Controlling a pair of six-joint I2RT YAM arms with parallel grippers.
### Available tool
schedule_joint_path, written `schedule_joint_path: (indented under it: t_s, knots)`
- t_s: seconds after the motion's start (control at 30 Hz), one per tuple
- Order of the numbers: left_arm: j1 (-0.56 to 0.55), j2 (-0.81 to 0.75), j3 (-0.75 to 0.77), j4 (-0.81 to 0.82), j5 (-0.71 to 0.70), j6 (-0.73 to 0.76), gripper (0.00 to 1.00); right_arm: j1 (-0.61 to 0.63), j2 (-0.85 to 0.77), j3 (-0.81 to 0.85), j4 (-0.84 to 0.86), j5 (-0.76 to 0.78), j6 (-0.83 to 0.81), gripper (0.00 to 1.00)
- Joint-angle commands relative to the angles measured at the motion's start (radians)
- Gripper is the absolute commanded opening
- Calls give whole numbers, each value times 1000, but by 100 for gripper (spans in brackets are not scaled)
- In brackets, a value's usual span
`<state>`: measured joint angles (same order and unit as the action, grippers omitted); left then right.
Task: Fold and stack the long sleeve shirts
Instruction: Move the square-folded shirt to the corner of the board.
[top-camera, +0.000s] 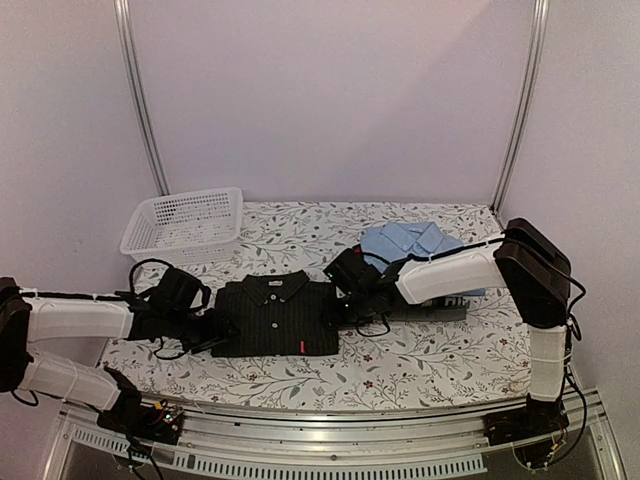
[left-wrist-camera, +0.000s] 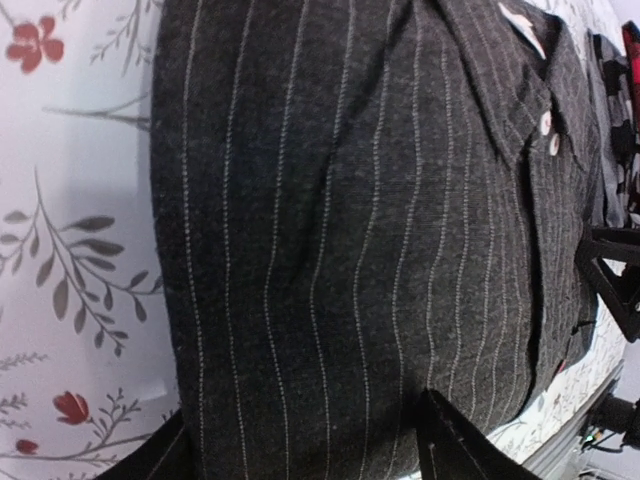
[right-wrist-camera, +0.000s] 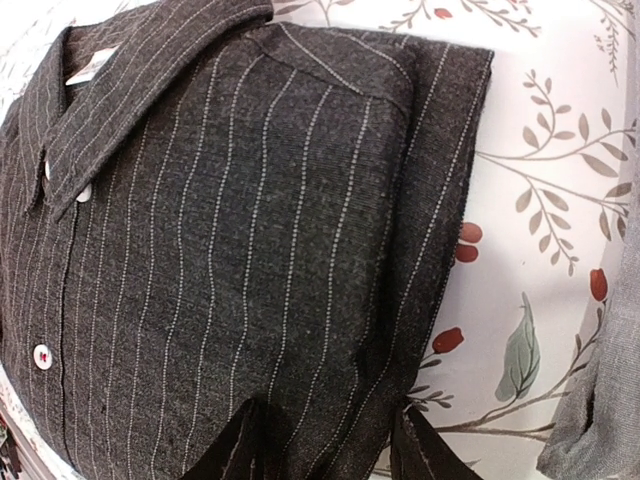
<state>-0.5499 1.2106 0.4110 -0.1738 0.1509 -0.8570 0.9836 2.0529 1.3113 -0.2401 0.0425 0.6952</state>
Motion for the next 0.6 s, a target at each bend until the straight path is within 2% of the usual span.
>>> schedule_joint_path:
  t_s: [0.0, 0.2, 0.37, 0.47, 0.57]
  knots:
    - [-53, 0, -35, -53, 31, -50, 57, 9, 9, -61, -17, -30, -4, 36]
    - [-130, -28, -42, -92, 25, -117, 36, 16, -26, -114, -16, -48, 2, 24]
    - [-204, -79, -65, -136, 24, -198, 28, 33, -75, -170, -18, -77, 16, 19]
    - [-240, -124, -80, -178, 4, -244, 30, 47, -103, -198, -23, -84, 22, 20]
    - [-244, -161, -90, -205, -25, -258, 41, 49, -131, -225, -21, -89, 32, 30]
